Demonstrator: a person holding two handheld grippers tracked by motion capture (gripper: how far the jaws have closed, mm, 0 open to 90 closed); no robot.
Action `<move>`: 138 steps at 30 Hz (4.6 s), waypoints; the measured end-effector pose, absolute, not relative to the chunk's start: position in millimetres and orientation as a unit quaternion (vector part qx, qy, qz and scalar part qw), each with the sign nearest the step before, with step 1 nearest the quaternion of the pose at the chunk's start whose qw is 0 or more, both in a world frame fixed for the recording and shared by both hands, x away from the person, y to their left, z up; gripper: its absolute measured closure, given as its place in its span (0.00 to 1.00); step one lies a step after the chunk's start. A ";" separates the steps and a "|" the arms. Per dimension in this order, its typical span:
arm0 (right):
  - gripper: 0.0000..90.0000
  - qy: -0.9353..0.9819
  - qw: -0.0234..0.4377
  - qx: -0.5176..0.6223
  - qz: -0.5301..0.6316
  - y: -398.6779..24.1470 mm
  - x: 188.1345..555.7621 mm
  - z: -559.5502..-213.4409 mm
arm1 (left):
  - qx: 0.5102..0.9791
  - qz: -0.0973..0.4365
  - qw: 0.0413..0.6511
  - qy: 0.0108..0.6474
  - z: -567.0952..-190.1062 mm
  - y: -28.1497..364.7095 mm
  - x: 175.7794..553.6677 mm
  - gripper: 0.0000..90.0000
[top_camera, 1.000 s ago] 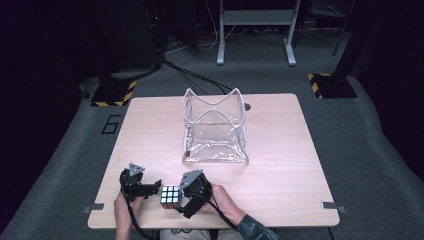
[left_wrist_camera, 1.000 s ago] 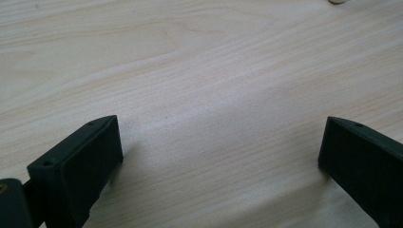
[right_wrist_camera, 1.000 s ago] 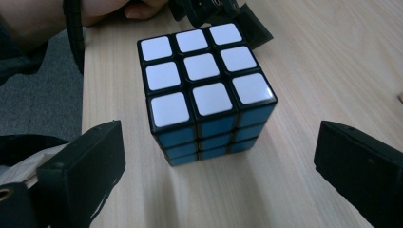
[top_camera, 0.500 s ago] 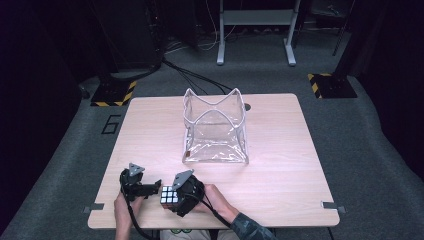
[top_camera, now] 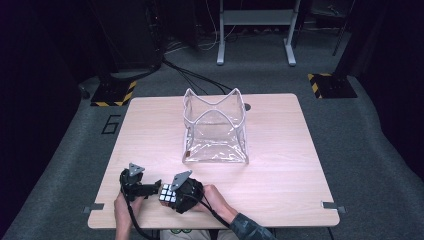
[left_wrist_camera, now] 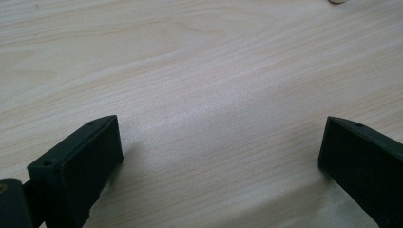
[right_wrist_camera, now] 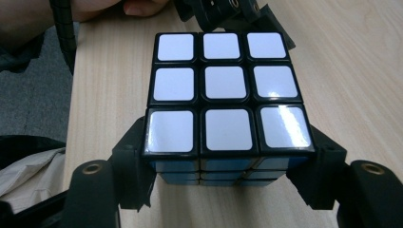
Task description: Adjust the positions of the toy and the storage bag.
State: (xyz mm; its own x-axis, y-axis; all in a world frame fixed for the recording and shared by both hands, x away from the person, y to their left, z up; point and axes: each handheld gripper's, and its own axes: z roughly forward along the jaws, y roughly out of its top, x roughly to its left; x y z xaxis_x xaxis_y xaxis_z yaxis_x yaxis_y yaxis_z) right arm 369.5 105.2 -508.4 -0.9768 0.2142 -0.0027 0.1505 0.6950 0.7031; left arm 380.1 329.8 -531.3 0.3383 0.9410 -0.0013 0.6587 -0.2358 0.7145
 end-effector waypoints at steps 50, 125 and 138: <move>0.37 0.878 0.121 0.261 0.382 -34.5 378.9 -507.3 | 0.750 0.224 0.320 0.533 -531.7 329.0 380.4 0.01; 0.13 0.827 0.149 0.363 0.403 -126.5 445.2 -365.8 | 0.766 0.172 0.383 0.486 -406.7 282.2 471.4 0.06; 0.14 0.823 0.152 0.374 0.399 -124.0 468.7 -345.9 | 0.765 0.170 0.391 0.483 -382.3 281.7 494.6 0.06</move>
